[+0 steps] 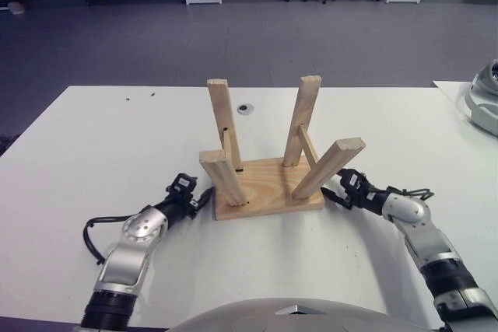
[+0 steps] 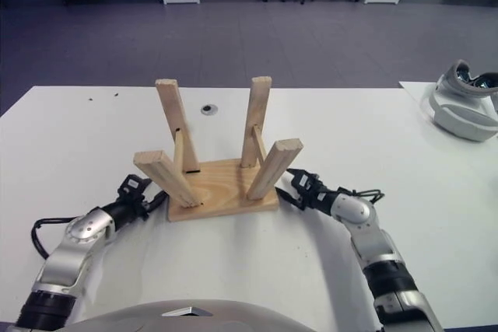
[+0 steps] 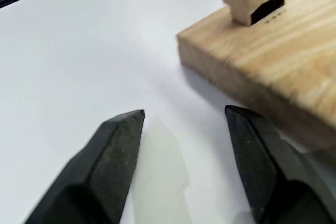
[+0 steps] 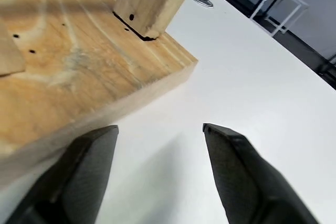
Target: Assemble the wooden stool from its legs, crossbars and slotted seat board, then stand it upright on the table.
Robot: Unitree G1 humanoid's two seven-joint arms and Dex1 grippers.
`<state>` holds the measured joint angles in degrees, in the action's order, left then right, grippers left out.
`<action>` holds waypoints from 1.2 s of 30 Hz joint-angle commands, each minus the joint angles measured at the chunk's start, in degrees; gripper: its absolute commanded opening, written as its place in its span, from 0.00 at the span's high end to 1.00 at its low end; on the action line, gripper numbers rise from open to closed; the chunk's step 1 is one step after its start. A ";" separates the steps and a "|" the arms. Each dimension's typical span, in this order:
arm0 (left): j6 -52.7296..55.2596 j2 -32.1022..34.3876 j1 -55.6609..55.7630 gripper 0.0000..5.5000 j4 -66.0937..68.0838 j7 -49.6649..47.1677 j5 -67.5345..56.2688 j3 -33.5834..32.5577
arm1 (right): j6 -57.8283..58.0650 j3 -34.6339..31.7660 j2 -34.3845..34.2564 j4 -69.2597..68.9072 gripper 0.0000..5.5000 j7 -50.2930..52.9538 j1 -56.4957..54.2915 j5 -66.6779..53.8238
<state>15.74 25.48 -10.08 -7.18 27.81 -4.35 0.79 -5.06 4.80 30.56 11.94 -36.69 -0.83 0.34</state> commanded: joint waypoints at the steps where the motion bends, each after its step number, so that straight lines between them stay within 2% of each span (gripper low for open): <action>1: 2.14 3.49 -7.44 0.49 -5.35 2.13 0.72 0.23 | 7.06 -2.64 0.52 -3.79 0.45 5.74 6.80 2.33; 3: 3.51 3.25 -8.64 0.49 -8.90 2.53 0.48 2.14 | 9.52 -2.33 0.69 -7.70 0.45 5.20 9.45 1.06; 6: 4.83 0.59 -6.58 0.49 -7.43 1.43 1.08 5.67 | 14.93 -0.17 -1.65 -13.62 0.45 3.83 10.71 -2.12; 9: 9.67 -2.08 -5.29 0.49 -10.41 0.56 0.23 9.24 | 20.36 5.18 -3.02 -22.66 0.45 1.13 11.96 -4.54; 12: 17.53 -2.78 -4.88 0.49 -17.25 -0.52 -1.65 10.36 | 29.11 3.40 -2.41 -30.48 0.45 -1.87 11.22 -11.75; 16: 30.48 -0.28 -4.05 0.49 -30.04 2.30 -10.10 6.34 | 41.67 -3.46 1.33 -39.48 0.45 -3.62 9.38 -21.05; 21: 40.79 4.77 -1.57 0.49 -41.11 6.21 -20.55 -6.96 | 53.61 -14.65 8.60 -50.32 0.45 -7.87 9.25 -34.82; 27: 44.15 10.02 -2.60 0.49 -44.65 8.76 -26.25 -12.15 | 55.60 -20.27 13.92 -50.75 0.45 -9.95 8.64 -38.80; 31: 35.16 15.23 -10.99 0.49 -34.76 11.49 -19.01 -10.01 | 50.09 -16.80 16.09 -49.05 0.45 -9.85 11.80 -32.06; 33: 31.69 19.12 -11.69 0.49 -32.09 14.06 -17.64 -12.77 | 46.93 -17.53 17.56 -45.45 0.45 -9.29 10.83 -28.84; 36: 24.45 25.28 -11.39 0.49 -27.60 18.81 -14.26 -13.04 | 36.88 -13.42 23.19 -40.29 0.45 -12.33 14.11 -18.98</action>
<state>44.22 47.05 -21.80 -37.11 43.47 -20.49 -12.44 37.02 -11.03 50.43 -30.85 -46.63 11.33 -22.88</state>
